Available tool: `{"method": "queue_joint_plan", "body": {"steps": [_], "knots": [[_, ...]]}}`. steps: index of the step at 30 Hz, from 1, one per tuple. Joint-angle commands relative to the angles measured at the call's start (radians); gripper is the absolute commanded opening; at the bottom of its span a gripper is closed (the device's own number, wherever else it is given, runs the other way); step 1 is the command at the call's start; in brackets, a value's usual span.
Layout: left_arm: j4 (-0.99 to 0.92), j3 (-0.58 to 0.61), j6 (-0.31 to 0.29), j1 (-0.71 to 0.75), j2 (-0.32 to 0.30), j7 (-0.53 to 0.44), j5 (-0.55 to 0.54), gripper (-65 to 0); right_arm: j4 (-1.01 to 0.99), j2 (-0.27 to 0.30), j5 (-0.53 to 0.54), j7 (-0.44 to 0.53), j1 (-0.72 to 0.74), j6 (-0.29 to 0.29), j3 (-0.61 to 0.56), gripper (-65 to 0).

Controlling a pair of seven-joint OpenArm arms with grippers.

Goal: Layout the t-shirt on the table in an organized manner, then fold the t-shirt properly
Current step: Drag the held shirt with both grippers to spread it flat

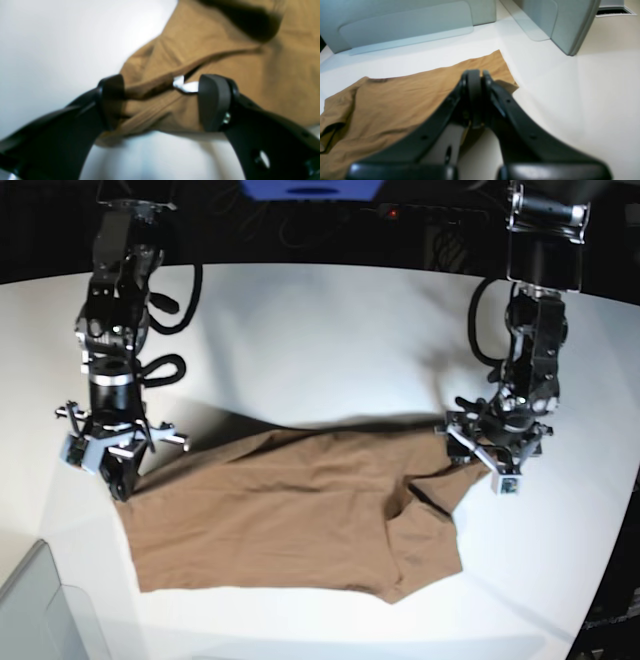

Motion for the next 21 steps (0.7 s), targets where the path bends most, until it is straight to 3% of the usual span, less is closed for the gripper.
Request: {"method": "queue_joint_plan", "body": {"steps": [1, 5, 7, 9, 11, 12, 15, 17, 21], "knots": [[-0.001, 0.004, 0.003, -0.041, -0.011, -0.024, 0.005, -20.0, 0.018, 0.003, 0.003, 0.026, 0.005, 0.005, 0.001, -65.0], [-0.094, 0.009, 0.003, -0.077, -0.011, -0.027, 0.003, -20.6, 0.018, 0.003, 0.003, 0.026, 0.0, 0.005, 0.001, -65.0], [-0.124, 0.007, 0.003, -0.095, -0.011, -0.029, -0.003, -26.3, 0.005, 0.003, 0.003, 0.026, 0.0, 0.005, 0.001, -65.0], [-0.117, 0.004, 0.001, -0.103, -0.011, -0.029, -0.007, -40.5, -0.014, 0.008, 0.003, 0.026, 0.0, 0.005, 0.001, -65.0], [-0.087, 0.003, 0.003, -0.104, -0.011, -0.029, -0.007, -61.6, -0.04, 0.008, 0.003, 0.026, 0.003, 0.005, 0.002, -65.0], [-0.07, 0.0, 0.007, -0.106, -0.011, -0.029, -0.007, -65.0, -0.049, 0.008, 0.003, 0.026, 0.005, 0.005, 0.002, -65.0], [0.017, -0.062, 0.009, -0.104, -0.008, -0.019, -0.009, -61.3, -0.075, 0.008, 0.003, 0.026, 0.008, 0.005, 0.005, -65.0], [0.091, -0.122, 0.006, -0.101, 0.014, -0.015, -0.009, -65.0, -0.089, 0.011, 0.001, 0.028, 0.009, 0.005, 0.008, -65.0], [0.209, -0.266, 0.004, -0.104, 0.032, -0.015, -0.009, -64.7, -0.084, 0.043, 0.001, 0.029, 0.011, 0.005, 0.011, -65.0]]}}
